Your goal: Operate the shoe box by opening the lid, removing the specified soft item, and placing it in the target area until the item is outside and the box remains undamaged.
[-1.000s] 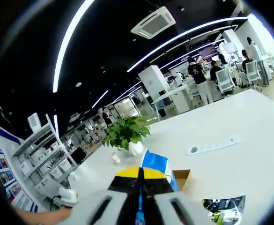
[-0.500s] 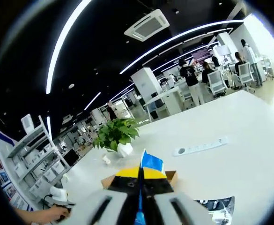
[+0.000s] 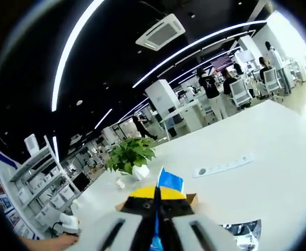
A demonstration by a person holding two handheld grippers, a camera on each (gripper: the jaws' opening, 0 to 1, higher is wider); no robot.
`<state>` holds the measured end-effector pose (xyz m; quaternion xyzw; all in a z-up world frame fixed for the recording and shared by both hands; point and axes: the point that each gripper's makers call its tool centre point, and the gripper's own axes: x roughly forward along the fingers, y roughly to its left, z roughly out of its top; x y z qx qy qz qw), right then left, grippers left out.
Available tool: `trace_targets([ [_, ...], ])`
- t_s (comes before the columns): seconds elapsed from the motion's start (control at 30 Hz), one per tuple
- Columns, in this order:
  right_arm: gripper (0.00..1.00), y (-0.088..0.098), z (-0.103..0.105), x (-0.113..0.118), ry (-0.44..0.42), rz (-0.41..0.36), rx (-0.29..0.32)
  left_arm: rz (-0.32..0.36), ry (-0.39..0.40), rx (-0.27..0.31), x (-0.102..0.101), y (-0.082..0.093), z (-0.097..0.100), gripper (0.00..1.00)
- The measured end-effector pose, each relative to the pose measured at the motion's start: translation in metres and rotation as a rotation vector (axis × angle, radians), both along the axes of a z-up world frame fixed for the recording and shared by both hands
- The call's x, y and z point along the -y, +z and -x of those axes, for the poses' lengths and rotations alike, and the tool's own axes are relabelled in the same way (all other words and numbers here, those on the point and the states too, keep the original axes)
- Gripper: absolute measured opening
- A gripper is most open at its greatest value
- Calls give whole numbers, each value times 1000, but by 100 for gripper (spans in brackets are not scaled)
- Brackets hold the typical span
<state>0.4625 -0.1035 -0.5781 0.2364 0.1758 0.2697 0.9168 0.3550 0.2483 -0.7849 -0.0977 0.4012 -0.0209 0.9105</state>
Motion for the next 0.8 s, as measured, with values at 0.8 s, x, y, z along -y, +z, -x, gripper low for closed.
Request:
trace_targets([
  [0.8,0,7,3,27,-47,6,24,-3,1,-4,0,0,1,3],
])
